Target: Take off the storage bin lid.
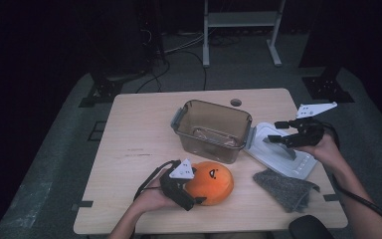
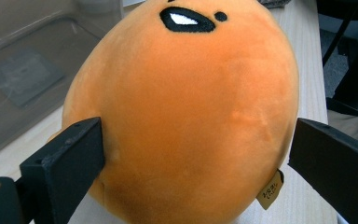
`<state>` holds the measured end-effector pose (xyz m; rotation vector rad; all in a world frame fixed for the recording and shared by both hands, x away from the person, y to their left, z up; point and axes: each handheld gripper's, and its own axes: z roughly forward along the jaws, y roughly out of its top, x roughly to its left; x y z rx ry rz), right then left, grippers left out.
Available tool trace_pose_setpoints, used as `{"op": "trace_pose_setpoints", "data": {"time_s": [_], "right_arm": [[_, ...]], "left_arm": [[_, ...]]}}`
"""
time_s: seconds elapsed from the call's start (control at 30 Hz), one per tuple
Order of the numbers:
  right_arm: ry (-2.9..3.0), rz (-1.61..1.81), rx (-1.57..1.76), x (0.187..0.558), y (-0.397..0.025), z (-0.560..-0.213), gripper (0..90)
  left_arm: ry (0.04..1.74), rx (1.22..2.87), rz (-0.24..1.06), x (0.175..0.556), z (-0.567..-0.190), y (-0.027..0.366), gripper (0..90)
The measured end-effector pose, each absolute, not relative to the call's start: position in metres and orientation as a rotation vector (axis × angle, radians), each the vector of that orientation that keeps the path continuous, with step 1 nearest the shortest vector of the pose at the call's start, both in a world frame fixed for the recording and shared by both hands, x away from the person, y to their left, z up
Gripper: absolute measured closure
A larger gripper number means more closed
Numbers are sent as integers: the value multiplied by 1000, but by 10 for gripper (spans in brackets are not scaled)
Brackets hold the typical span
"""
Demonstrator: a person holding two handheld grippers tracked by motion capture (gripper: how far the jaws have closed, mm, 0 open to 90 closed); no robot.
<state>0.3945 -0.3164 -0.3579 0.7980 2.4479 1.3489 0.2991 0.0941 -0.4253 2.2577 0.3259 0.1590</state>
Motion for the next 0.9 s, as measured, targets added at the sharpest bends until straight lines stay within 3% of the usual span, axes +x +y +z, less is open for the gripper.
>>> {"op": "trace_pose_setpoints", "data": {"time_s": [0.9], "right_arm": [[2575,1412,510,382,-238,-332,297]], "left_arm": [[340,2197,180,301,-410,110,39]]}}
